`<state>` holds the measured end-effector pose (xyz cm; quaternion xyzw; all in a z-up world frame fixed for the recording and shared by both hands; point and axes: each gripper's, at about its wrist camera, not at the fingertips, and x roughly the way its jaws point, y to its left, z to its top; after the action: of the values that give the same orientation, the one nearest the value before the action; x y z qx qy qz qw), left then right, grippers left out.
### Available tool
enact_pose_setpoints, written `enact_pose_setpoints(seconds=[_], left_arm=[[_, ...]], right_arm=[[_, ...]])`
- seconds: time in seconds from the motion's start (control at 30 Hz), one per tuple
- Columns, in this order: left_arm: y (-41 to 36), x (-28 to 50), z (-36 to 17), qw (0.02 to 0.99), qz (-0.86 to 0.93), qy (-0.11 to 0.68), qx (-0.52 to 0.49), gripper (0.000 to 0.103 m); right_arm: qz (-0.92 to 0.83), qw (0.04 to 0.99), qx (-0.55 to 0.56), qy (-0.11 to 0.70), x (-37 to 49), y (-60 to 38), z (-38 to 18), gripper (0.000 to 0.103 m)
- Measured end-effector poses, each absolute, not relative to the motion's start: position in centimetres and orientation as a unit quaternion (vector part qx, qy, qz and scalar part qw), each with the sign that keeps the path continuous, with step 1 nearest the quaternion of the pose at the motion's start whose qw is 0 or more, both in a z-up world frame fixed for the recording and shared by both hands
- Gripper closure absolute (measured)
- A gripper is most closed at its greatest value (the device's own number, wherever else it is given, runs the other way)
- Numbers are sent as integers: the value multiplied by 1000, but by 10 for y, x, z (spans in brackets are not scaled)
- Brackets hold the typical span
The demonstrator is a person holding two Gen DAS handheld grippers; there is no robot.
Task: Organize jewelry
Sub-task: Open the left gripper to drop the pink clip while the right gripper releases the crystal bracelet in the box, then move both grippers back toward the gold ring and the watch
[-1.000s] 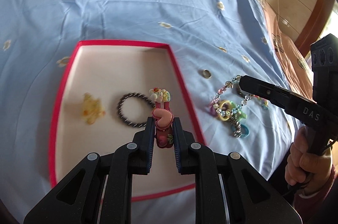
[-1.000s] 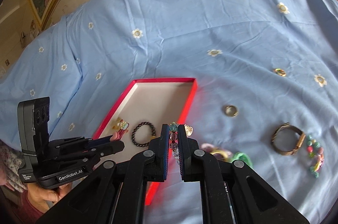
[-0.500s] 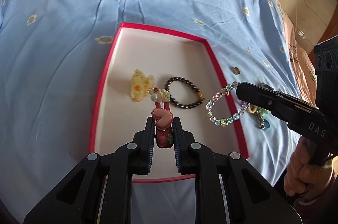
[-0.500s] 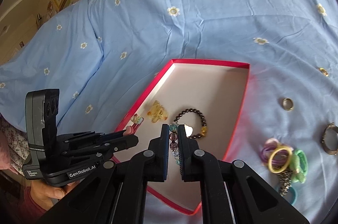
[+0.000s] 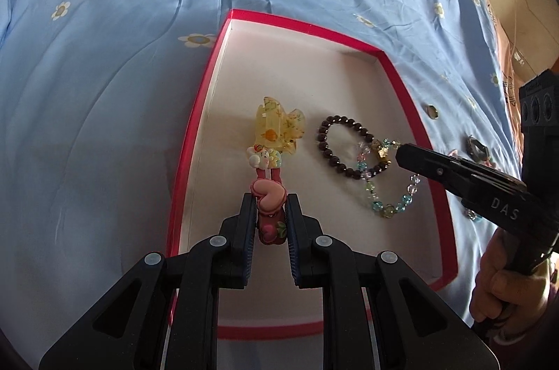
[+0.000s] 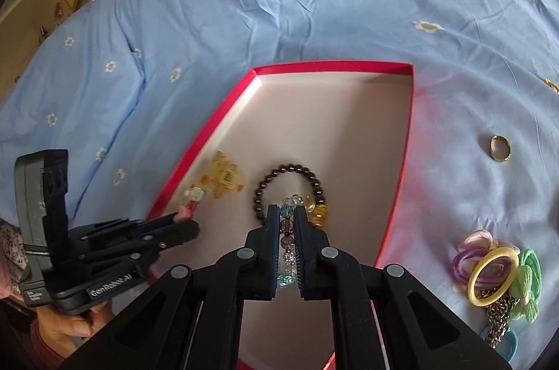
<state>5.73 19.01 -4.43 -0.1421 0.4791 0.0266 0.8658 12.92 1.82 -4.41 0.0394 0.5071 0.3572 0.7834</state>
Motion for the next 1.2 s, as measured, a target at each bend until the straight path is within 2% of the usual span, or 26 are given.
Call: enact_pose_setpoints(seconds=[0.43, 0.57, 0.9, 1.2], left_arm=[[184, 63, -46, 866, 37, 484, -120, 88], [183, 62, -46, 866, 38, 484, -122, 84], [183, 52, -33, 871, 41, 471, -130, 74], [167, 44, -17, 879, 25, 456, -136, 74]], right_arm=[[348, 782, 22, 516, 133, 19, -54, 92], [351, 779, 23, 519, 133, 21, -55, 90], [359, 782, 38, 509, 124, 13, -41, 72], [348, 797, 57, 491, 111, -19, -19, 69]])
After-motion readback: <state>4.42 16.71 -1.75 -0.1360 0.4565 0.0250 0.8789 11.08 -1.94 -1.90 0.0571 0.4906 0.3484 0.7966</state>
